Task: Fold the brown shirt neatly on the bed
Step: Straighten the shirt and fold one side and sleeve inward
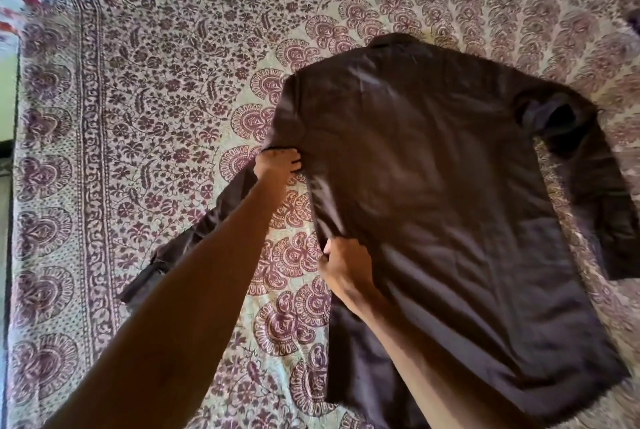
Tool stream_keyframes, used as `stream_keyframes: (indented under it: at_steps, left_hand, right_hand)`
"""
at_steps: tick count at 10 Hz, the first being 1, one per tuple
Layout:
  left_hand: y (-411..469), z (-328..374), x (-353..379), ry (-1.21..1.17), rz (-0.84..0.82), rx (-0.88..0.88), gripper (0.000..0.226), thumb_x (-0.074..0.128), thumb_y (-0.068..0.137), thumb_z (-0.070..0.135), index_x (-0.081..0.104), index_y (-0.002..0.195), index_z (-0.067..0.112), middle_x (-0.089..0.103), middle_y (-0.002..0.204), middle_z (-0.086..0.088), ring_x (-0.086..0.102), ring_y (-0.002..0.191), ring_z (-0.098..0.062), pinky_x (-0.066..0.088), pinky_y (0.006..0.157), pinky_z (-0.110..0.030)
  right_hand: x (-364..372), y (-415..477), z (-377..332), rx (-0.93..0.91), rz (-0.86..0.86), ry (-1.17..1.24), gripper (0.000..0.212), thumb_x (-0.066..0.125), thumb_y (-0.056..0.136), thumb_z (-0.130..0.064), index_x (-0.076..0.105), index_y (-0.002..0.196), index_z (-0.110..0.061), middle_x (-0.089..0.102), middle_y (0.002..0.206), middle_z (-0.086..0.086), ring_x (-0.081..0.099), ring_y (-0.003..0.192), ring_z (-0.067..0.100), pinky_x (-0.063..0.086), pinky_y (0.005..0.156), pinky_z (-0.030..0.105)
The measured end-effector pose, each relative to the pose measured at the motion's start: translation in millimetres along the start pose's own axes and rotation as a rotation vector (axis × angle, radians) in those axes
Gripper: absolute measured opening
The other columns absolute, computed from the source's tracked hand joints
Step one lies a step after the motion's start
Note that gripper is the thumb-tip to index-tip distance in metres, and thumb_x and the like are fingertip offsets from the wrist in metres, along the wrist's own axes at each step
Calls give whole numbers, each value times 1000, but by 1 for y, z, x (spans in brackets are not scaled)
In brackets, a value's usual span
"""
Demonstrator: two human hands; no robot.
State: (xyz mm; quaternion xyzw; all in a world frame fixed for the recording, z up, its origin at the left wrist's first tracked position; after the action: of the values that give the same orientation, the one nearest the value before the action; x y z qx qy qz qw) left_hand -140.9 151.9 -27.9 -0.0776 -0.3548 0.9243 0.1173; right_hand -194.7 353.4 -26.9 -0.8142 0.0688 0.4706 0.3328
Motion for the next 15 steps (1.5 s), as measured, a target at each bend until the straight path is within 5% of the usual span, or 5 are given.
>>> stream_keyframes:
  at_steps: [2, 4, 8, 12, 15]
  left_hand:
    - [23, -9, -30, 90, -28, -35, 48, 5, 98, 45, 47, 115, 29, 61, 127, -3, 57, 106, -11, 52, 86, -16]
    - [4, 6, -9, 134, -134, 80, 25, 72, 84, 24, 66, 106, 14, 68, 90, 0, 61, 61, -5, 36, 35, -12]
    - [5, -24, -23, 478, 62, 116, 25, 71, 80, 32, 72, 94, 11, 73, 95, -9, 69, 88, -24, 56, 87, -38]
    - [-205, -216, -39, 610, -453, -192, 17, 67, 88, 14, 57, 75, 18, 68, 83, -13, 70, 60, -15, 60, 63, -34]
    - [-236, -251, -61, 815, -327, -138, 24, 76, 76, 21, 58, 65, 9, 69, 63, -15, 71, 61, -28, 60, 63, -49]
  right_hand:
    - [23, -17, -16, 26, 39, 184, 16, 59, 84, -30, 63, 91, -17, 73, 89, 3, 68, 87, 27, 50, 72, 32]
    - [29, -34, -10, 62, 51, 145, 17, 62, 84, -37, 59, 93, -23, 71, 93, 0, 67, 89, 26, 50, 75, 33]
    - [46, -76, -6, 31, 140, 238, 20, 57, 90, -29, 61, 108, -24, 73, 96, 1, 70, 83, 23, 54, 67, 33]
    - [84, -214, 83, 42, -18, 113, 32, 68, 78, -41, 59, 107, -29, 65, 103, -10, 64, 91, 12, 51, 74, 29]
    - [76, -246, 108, 23, 183, -73, 43, 82, 60, -14, 63, 98, -21, 63, 98, 1, 60, 90, 24, 53, 75, 37]
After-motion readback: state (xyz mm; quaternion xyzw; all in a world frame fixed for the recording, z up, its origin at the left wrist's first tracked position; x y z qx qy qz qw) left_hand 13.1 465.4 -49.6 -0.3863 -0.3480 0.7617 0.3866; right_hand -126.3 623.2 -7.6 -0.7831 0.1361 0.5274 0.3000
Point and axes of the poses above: each hand's wrist, its own y-axis towards the middle knuckle, its own x-axis out of the palm, z = x × y, the point moved 2 cm from there along y, towards the middle knuckle
